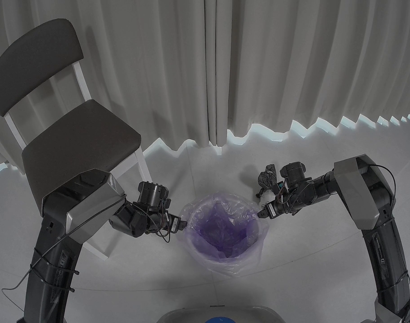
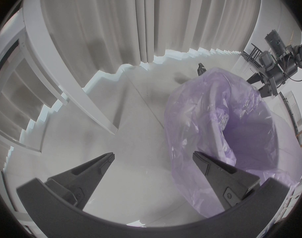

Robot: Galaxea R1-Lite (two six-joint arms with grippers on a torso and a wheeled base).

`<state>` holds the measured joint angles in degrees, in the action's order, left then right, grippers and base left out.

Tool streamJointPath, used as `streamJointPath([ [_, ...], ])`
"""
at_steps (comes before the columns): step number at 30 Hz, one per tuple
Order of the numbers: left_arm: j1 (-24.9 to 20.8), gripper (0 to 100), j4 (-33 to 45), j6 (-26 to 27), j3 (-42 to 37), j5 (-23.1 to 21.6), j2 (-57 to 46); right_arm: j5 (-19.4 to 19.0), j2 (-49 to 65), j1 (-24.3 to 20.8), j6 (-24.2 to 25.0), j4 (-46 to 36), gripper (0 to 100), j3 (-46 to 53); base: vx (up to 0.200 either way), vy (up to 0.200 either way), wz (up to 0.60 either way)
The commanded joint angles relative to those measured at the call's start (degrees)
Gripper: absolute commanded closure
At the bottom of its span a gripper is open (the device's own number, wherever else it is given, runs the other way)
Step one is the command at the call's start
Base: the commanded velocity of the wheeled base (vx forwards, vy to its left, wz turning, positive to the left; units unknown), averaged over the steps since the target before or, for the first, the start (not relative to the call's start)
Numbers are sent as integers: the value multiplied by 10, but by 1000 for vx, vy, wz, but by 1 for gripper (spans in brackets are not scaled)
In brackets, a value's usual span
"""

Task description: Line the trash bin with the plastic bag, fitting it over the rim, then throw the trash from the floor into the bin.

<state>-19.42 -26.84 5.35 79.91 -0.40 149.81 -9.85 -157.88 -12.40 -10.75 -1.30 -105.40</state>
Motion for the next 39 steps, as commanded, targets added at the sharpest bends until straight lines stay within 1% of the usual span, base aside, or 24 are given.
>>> streamJointPath([
  [1, 4, 0, -13, 1, -12, 1, 0, 0, -30, 1, -1, -9, 0, -29, 0, 0, 0],
  [7, 3, 0, -15, -2, -16, 1, 0, 0, -37, 0, -1, -9, 0, -38, 0, 0, 0],
  [12, 4, 0, -46, -3, -30, -1, -3, 0, -31, 0, 2, -9, 0, -35, 0, 0, 0],
  [15, 5, 0, -51, -3, -39, -3, -11, 0, -28, 2, -1, -10, 0, -27, 0, 0, 0],
  [20, 12, 0, -52, -10, -58, -6, -31, -1, 7, 9, -2, -5, 0, 12, 0, 0, 0],
  [21, 13, 0, -52, -13, -73, -8, -49, -1, 27, 15, -4, 1, 0, 40, 0, 0, 0],
  [25, 16, 0, -52, -16, -95, -18, -77, -4, 57, 23, -4, 10, 0, 77, 0, 0, 0],
  [28, 13, 0, -53, -17, -114, -23, -100, -18, 86, 26, -3, 37, 0, 121, 0, 0, 0],
  [33, 11, 0, -53, -19, -143, -23, -132, -22, 137, 26, 0, 81, 0, 191, 0, 0, 0],
  [34, 11, 0, -53, -19, -143, -23, -133, -23, 139, 26, 0, 82, 0, 193, 0, 0, 0],
  [35, 11, 0, -53, -21, -151, -24, -144, -27, 155, 27, 2, 102, 0, 217, 0, 0, 0],
  [39, 4, 0, -73, -46, -176, -23, -167, -38, 183, 27, 6, 138, 0, 268, 0, 0, 0],
])
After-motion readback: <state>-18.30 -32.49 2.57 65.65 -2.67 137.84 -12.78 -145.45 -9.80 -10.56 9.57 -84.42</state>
